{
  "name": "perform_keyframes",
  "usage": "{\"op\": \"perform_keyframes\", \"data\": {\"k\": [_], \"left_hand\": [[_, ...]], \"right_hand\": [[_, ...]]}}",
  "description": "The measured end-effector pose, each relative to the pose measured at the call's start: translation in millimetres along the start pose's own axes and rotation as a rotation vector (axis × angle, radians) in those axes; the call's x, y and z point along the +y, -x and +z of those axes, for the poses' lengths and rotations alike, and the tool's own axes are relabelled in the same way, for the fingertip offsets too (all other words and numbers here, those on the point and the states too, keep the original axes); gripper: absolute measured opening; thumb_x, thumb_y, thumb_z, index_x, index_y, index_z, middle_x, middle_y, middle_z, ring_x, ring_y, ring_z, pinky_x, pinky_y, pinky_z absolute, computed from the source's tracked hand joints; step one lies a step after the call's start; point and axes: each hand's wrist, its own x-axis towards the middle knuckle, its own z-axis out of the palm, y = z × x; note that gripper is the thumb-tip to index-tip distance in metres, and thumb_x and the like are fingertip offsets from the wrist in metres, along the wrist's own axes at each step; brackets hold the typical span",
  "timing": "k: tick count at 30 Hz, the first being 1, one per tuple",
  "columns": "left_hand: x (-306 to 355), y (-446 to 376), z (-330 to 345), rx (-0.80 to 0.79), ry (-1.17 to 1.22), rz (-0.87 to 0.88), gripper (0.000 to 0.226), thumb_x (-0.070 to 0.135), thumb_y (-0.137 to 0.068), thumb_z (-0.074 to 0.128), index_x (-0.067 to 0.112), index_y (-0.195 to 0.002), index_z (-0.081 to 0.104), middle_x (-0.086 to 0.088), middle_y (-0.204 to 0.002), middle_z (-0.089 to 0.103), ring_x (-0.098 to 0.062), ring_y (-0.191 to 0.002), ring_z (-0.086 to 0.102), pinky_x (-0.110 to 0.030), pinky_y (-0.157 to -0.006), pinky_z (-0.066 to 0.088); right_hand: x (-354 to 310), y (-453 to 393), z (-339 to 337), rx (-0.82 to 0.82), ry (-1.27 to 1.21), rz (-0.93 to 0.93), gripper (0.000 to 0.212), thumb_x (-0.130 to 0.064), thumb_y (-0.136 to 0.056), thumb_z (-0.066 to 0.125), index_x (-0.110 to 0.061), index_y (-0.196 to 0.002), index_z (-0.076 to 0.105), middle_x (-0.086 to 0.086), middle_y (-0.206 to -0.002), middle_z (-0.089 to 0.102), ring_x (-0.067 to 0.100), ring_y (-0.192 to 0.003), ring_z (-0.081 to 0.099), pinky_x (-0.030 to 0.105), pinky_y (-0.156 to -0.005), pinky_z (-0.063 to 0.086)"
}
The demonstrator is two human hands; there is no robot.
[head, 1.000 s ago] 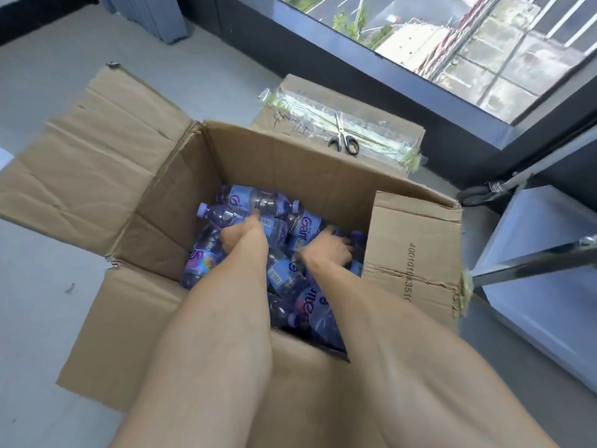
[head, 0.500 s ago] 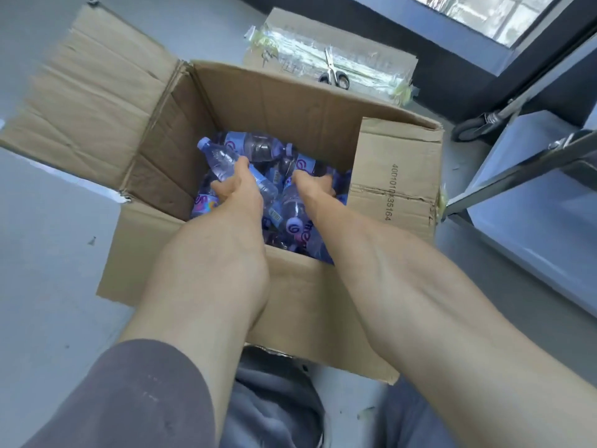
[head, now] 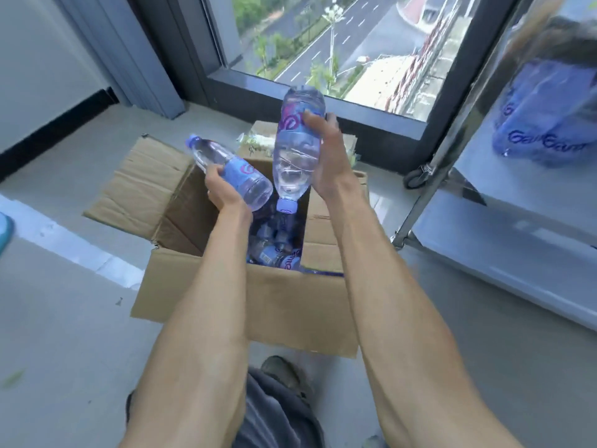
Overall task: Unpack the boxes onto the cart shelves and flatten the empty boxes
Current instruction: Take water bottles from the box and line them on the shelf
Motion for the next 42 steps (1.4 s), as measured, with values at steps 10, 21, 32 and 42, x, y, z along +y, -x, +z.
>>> {"op": "perform_keyframes", "data": {"k": [10,21,32,42], "left_hand": [[-32,169,46,-0.969,-0.032,-0.317,0.066,0.056,-0.086,0.058,0.002,-0.123,0.054,-0.015,-0.116,0.058,-0.026,-0.104,0.053,-0.034,-0.082,0.043],[-123,255,47,-1.122,-0.085,-0.571,0.059,0.044,-0.079,0.067,0.003,-0.117,0.048,-0.011,-0.087,0.053,-0.020,-0.070,0.058,-0.029,-0.061,0.054],[-145,297,62,-1.205,-0.210,-0.558,0.060,0.040,-0.075,0.067,0.000,-0.117,0.055,-0.015,-0.088,0.062,-0.025,-0.076,0.065,-0.031,-0.064,0.057],[-135,284,59,-1.164,-0.166,-0.574,0.046,0.048,-0.082,0.062,0.005,-0.099,0.063,-0.010,-0.079,0.068,-0.021,-0.068,0.067,-0.029,-0.063,0.056]], "right_hand": [[-115,153,-108,0.174,-0.204,-0.282,0.013,-0.022,-0.088,0.054,-0.011,-0.091,0.060,0.005,-0.080,0.061,0.020,-0.075,0.059,0.031,-0.067,0.046],[-114,257,-217,0.517,-0.328,-0.302,0.014,-0.024,-0.091,0.062,-0.023,-0.105,0.058,0.005,-0.104,0.063,0.021,-0.094,0.056,0.029,-0.072,0.043],[-121,288,-233,0.555,-0.393,-0.346,0.027,-0.043,-0.095,0.058,-0.020,-0.108,0.064,-0.001,-0.105,0.071,0.015,-0.097,0.067,0.029,-0.088,0.048],[-125,292,-241,0.429,-0.649,-0.204,0.041,-0.041,-0.080,0.069,-0.011,-0.107,0.065,0.015,-0.101,0.069,0.036,-0.092,0.067,0.034,-0.074,0.055]]}}
